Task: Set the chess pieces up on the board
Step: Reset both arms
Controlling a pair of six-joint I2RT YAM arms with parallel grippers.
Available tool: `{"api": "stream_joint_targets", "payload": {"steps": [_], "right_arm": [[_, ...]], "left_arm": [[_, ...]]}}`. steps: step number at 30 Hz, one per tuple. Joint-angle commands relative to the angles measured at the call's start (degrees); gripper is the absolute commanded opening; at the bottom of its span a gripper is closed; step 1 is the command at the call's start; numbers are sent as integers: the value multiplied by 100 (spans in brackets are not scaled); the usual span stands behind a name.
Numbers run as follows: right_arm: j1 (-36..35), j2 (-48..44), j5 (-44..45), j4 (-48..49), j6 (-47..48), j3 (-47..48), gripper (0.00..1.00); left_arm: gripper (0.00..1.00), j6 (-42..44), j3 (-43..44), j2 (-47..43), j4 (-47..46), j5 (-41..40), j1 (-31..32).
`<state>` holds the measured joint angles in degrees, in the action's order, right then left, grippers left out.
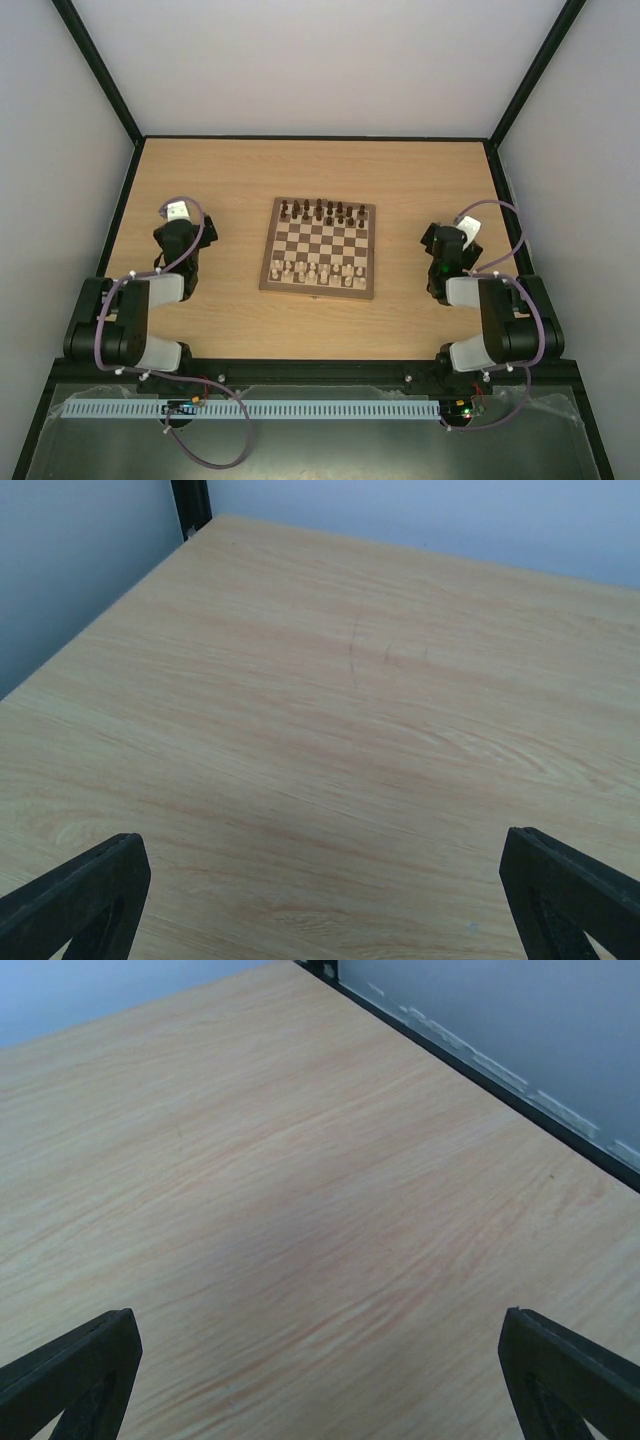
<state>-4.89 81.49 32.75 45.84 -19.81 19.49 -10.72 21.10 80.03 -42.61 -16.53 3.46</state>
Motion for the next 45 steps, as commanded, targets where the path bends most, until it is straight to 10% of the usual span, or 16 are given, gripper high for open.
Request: {"api": "stream_joint_targets", "payload": {"steps": [1,8,39,45], "right_arm": [[66,274,-194,1195,373,-56,99],[58,546,-1045,3574,855,-1128,99],[58,525,-1145,2638,862,-715,99],[58,526,-1146,2641,860,-710,99]], "left_arm": [[99,85,13,155,-726,193,-292],[99,-241,-251,45,-1074,851,-811],[99,-21,-1447,10,-3399,1345,-983],[99,540,-289,627,-1920,1328,-529]]}}
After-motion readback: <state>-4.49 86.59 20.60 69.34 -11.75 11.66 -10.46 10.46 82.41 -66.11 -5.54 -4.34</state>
